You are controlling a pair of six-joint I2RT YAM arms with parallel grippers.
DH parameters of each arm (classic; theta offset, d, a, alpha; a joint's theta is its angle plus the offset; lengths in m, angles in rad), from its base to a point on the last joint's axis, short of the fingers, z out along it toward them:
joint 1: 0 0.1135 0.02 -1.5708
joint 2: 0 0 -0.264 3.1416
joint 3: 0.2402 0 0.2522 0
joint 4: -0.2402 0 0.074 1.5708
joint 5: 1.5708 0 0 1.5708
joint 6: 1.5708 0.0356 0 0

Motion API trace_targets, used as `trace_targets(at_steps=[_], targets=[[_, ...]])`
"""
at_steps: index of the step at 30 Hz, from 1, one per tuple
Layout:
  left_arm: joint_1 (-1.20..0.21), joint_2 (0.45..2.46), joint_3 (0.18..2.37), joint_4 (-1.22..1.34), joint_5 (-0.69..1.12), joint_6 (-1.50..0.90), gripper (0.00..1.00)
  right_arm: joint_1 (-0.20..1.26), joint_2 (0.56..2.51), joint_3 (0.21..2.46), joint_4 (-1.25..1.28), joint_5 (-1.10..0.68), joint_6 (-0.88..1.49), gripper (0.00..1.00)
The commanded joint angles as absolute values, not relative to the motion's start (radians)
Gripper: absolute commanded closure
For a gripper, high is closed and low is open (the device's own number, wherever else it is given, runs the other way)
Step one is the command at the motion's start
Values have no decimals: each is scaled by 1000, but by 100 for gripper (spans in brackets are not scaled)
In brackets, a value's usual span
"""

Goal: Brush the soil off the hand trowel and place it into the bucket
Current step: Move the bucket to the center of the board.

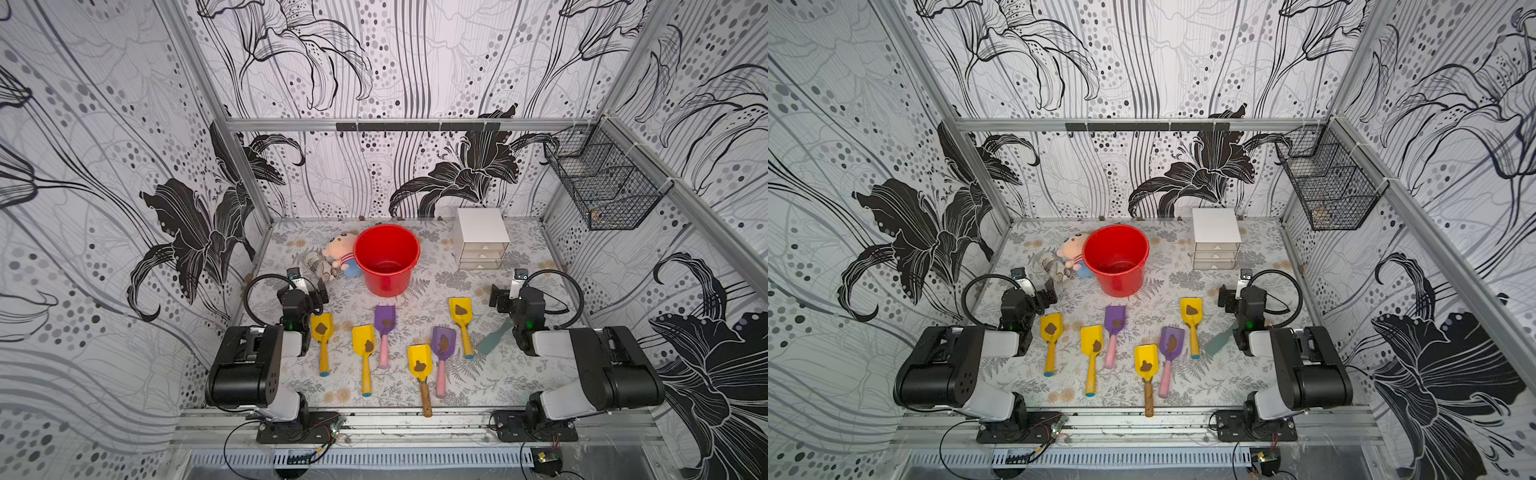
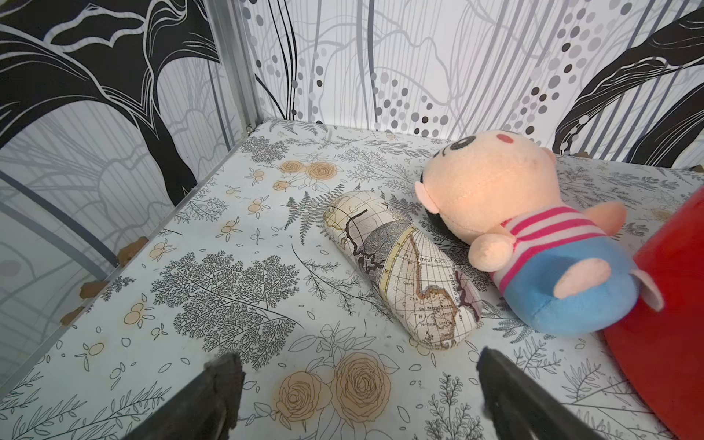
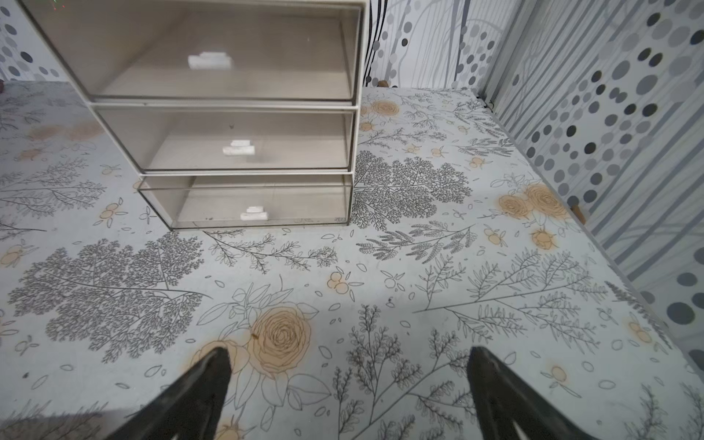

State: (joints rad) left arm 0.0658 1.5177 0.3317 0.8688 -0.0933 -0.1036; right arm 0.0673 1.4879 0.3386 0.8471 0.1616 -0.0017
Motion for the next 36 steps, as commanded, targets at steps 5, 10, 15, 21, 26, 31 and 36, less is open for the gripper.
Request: trace_targets(at_steps=[5,10,15,21,26,31,36], targets=[[72,1528,353,916,-78,-84,1,75,1502,358,871,178,-17,0],[72,1528,354,914,-77,-87,1,75,1502,357,871,178,-18,0],[73,1528,355,913,-75,-87,1,75,1502,358,871,178,-17,0],[72,1503,336,934,-103,-85,1,80,1492,353,884,211,-16,0],[72,1228,387,585,-243,-193,1,84,1238,504,411,325,108,0],[76,1045,490,295,-133,-416,0,84,1036,579,162,276,215,1],[-31,978,527,188,199,-658,8,200,895,644,-135,115,271,3]])
